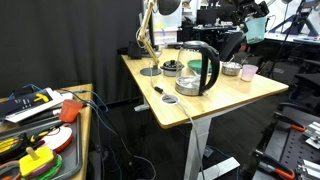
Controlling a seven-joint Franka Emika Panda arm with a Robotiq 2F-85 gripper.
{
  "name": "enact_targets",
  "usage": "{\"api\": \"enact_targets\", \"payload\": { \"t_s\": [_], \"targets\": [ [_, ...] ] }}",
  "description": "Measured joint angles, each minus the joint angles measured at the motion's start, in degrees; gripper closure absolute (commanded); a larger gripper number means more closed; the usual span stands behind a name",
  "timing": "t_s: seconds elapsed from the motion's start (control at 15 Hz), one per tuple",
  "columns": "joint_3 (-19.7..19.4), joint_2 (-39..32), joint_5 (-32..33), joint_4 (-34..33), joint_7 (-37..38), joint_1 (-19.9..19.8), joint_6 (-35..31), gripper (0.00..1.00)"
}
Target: Pour the things in the blue cup onto the plate
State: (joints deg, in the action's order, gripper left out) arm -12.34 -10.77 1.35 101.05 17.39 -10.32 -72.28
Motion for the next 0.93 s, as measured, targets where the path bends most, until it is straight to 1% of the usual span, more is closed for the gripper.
{"api": "enact_targets", "payload": {
  "t_s": [0.27, 0.47, 0.67, 0.93],
  "targets": [
    [0.00, -0.03, 2.30, 0.86, 3.47, 0.35, -1.94, 0.46],
    [-0.62, -0.29, 3.77, 1.94, 3.52, -0.02, -2.55, 0.46],
    [-1.47, -0.28, 3.97, 1.20, 1.54, -0.98, -2.32, 0.46],
    [-1.15, -0.95, 3.96, -3.86, -3.33, -1.08, 1.83, 0.46]
  ]
}}
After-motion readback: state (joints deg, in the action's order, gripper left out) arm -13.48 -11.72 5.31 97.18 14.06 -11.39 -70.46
